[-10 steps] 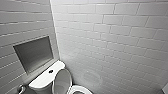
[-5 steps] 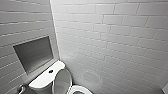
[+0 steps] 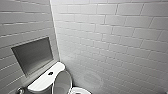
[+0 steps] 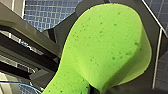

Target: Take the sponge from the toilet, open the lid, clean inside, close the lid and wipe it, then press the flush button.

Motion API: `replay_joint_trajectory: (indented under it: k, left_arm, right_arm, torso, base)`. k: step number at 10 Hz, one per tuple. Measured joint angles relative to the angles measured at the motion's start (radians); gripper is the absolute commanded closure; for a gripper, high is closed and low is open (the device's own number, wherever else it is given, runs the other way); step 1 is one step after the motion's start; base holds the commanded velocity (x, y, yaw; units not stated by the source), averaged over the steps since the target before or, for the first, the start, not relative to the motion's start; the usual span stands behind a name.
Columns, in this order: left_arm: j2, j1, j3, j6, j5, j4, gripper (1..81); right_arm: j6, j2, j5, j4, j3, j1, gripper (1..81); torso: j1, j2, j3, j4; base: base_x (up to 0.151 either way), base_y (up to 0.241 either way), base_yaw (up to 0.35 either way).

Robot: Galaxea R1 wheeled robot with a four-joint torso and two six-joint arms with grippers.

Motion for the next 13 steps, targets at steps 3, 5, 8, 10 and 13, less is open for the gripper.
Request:
replay_joint_trajectory:
  k: [3, 5, 8, 10, 13]
  left_arm:
    - [0.001, 0.004, 0.000, 0.000, 0.003, 0.000, 1.0]
    - [0.003, 0.012, 0.000, -0.002, 0.007, 0.000, 1.0]
    - [0.003, 0.010, 0.028, -0.021, 0.009, -0.035, 1.0]
    - [0.001, 0.012, 0.033, -0.021, 0.009, -0.050, 1.0]
    - [0.001, 0.012, 0.036, -0.022, 0.007, -0.050, 1.0]
  right_arm:
    - [0.001, 0.000, -0.003, 0.000, 0.000, -0.004, 81.1]
    - [0.007, 0.000, -0.006, 0.001, 0.000, -0.006, 81.1]
    - [0.007, -0.002, -0.006, 0.001, -0.010, -0.009, 81.1]
    - [0.006, 0.023, -0.007, 0.007, -0.037, -0.016, 81.1]
    - [0.003, 0.037, -0.008, 0.010, -0.121, -0.016, 81.1]
  torso:
    - [0.000, 0.000, 0.000, 0.000]
    - [0.000, 0.000, 0.000, 0.000]
    - [0.000, 0.000, 0.000, 0.000]
    - [0.000, 0.000, 0.000, 0.000]
    - [0.000, 0.000, 0.000, 0.000]
  base:
    - [0.000, 0.000, 0.000]
    - [0.000, 0.000, 0.000]
    - [0.000, 0.000, 0.000]
    - [0.000, 0.000, 0.000]
    - [0.000, 0.000, 0.000]
